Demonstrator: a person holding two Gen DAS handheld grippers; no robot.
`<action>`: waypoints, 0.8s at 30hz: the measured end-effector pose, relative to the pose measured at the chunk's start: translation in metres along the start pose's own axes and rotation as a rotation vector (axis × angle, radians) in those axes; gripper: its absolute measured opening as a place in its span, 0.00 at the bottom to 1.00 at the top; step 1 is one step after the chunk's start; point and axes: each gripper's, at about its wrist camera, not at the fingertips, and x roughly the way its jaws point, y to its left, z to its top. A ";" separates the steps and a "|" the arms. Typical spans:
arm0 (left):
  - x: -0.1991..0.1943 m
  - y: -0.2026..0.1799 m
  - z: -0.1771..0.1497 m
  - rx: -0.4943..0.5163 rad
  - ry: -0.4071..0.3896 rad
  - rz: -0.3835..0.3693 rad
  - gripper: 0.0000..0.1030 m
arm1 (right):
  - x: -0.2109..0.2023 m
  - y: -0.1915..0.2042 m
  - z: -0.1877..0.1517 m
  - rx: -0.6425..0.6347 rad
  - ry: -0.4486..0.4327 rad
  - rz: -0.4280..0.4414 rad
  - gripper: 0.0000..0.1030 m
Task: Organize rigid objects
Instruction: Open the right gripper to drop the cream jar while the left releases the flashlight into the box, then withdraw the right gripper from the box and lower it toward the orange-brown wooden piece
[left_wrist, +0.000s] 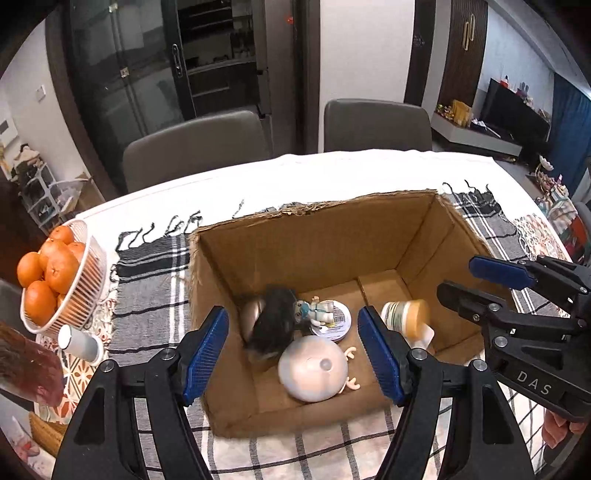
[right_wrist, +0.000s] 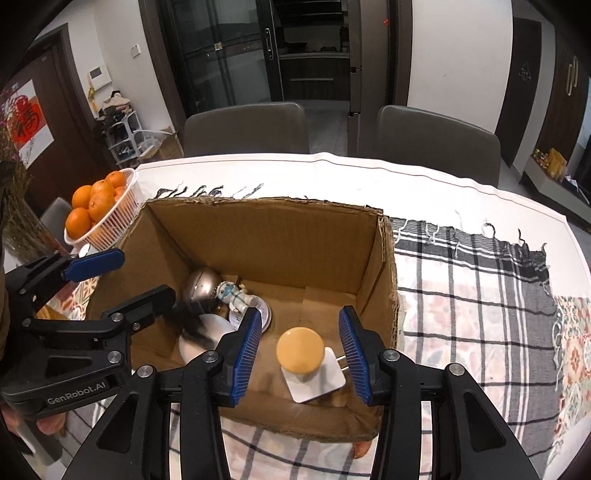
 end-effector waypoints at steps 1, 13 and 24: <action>-0.004 -0.001 -0.001 0.001 -0.010 0.002 0.70 | -0.002 0.000 -0.001 0.002 -0.005 -0.002 0.44; -0.044 -0.013 -0.018 -0.046 -0.078 0.072 0.71 | -0.043 0.000 -0.016 -0.003 -0.100 0.000 0.44; -0.073 -0.035 -0.042 -0.080 -0.144 0.100 0.73 | -0.078 -0.010 -0.040 -0.008 -0.169 -0.016 0.44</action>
